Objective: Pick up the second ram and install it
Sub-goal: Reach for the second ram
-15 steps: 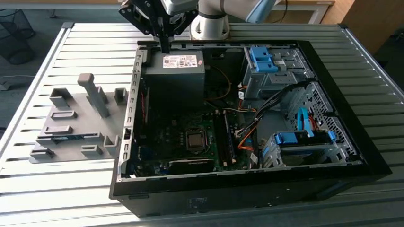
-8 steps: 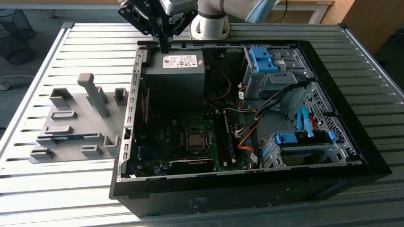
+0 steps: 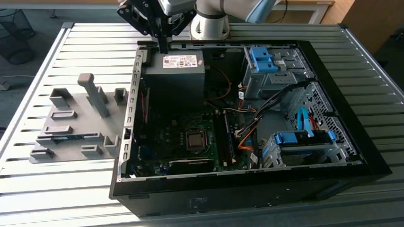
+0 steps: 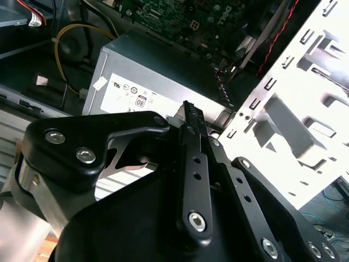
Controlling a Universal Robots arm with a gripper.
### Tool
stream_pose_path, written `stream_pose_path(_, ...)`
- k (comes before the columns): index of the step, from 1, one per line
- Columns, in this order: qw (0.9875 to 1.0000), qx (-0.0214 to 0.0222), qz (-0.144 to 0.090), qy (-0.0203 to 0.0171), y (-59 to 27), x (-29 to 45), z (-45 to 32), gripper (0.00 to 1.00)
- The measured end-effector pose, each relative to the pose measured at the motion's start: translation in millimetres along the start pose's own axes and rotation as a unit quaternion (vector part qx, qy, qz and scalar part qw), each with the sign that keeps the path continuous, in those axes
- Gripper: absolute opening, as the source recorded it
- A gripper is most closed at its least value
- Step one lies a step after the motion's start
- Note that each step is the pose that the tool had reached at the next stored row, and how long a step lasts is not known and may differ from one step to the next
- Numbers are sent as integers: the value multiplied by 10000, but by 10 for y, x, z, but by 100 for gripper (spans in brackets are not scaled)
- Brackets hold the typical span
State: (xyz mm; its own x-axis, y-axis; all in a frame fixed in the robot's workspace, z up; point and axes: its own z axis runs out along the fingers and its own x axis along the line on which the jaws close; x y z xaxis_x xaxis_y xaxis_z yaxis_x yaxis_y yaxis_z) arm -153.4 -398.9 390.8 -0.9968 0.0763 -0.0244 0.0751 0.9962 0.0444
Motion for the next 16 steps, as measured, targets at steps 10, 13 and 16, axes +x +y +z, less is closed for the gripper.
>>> stream_pose_path(10,10000,0,0,0,-2,22,3,11)
stream_pose_path(13,10000,0,0,0,-2,28,3,11)
stream_pose_path(16,10000,0,0,0,-3,35,4,11)
